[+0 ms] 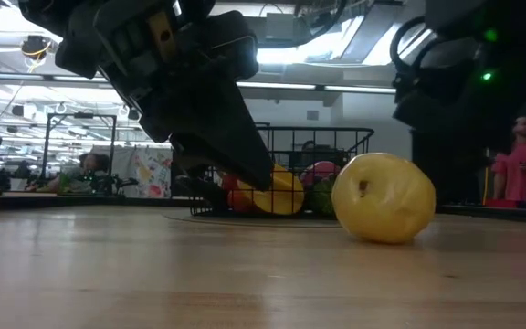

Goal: Build produce basket
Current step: Put the yellow pear into the black wire basket

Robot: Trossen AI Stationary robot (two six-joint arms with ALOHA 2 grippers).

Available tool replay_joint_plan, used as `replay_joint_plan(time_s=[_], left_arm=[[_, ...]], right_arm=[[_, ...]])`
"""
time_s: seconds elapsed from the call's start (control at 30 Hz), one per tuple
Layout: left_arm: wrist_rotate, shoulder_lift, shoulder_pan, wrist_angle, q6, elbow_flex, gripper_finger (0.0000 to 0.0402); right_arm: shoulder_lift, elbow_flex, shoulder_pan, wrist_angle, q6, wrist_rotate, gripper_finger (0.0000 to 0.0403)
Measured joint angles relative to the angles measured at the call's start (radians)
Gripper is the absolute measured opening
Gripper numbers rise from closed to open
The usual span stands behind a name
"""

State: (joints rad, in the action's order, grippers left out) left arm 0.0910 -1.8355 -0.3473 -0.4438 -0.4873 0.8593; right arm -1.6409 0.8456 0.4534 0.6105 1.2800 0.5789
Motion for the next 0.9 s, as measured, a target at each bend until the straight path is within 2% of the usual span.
replay_joint_plan(time_s=[0.07,0.13,0.37,0.63,0.9], left_arm=[[0.0,0.0,0.0,0.0,0.0,0.0,0.0096],[0.0,0.0,0.0,0.001,0.0,0.0,0.0096],[0.0,0.0,0.0,0.008,0.0,0.0,0.0096],[0.0,0.0,0.0,0.01,0.001,0.0,0.0096],[0.0,0.0,0.0,0.018,0.002,0.0,0.0096]], right_arm=[[0.0,-0.023,-0.007,-0.057,-0.006,0.052,0.0139],[0.0,-0.037,-0.016,-0.115,-0.058,0.047,0.0139],[0.0,-0.062,-0.021,-0.279,-0.243,-0.093,0.0139],[0.0,-0.062,-0.021,-0.284,-0.271,-0.213,0.0139],[0.0,-0.062,0.001,-0.284,-0.269,-0.29,0.0139]])
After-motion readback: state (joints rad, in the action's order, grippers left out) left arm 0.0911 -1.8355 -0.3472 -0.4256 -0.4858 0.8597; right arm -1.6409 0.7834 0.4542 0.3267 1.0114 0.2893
